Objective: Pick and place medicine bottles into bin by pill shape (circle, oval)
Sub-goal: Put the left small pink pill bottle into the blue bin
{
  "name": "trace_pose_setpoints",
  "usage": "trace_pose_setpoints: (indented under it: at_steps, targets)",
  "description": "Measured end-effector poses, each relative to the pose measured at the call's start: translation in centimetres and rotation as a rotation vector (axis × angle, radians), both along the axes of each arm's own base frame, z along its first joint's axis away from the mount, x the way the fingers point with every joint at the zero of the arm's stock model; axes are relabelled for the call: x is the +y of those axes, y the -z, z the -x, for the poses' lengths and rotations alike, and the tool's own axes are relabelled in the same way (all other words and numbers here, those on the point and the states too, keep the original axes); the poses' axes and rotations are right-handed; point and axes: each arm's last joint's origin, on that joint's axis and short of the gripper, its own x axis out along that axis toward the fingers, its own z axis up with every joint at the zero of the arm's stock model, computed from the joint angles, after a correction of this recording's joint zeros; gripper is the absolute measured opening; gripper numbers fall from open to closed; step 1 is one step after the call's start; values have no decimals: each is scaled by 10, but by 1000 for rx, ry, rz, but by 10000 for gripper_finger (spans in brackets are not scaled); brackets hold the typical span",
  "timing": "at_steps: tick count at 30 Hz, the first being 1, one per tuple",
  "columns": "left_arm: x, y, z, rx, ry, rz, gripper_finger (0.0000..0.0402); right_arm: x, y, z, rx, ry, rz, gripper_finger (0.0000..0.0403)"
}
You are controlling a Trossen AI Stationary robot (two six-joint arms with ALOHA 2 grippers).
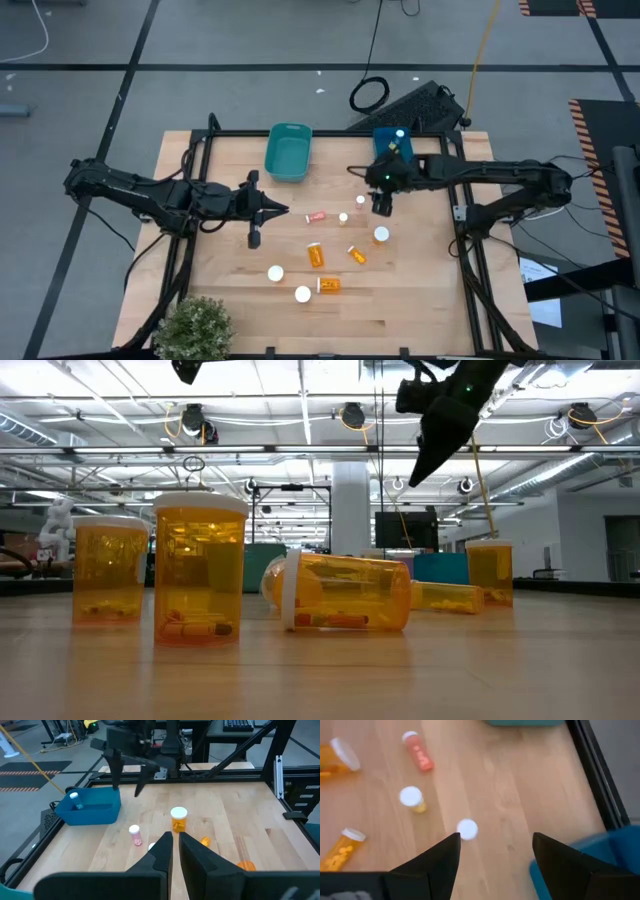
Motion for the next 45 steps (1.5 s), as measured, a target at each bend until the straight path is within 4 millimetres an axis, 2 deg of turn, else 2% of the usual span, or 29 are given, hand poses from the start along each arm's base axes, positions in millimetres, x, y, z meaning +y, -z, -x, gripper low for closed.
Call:
trace_pose_setpoints:
  at_steps: [14, 23, 34, 41, 45]
  targets:
    - [0, 0, 0, 2, 0, -1, 35, 2, 50, -32, 177, -137, -27, 240]
    - [0, 0, 0, 1, 2, -5, 35, -10, 54, -39, 128, -132, -54, 249]
    - [0, 0, 0, 1, 3, -10, 35, -18, 79, -47, 200, -144, -118, 251]
    - [0, 0, 0, 2, 3, -10, 35, -25, 80, -45, 204, -125, -122, 235]
    - [0, 0, 0, 1, 4, -11, 35, -27, 81, -42, 212, -123, -182, 216]
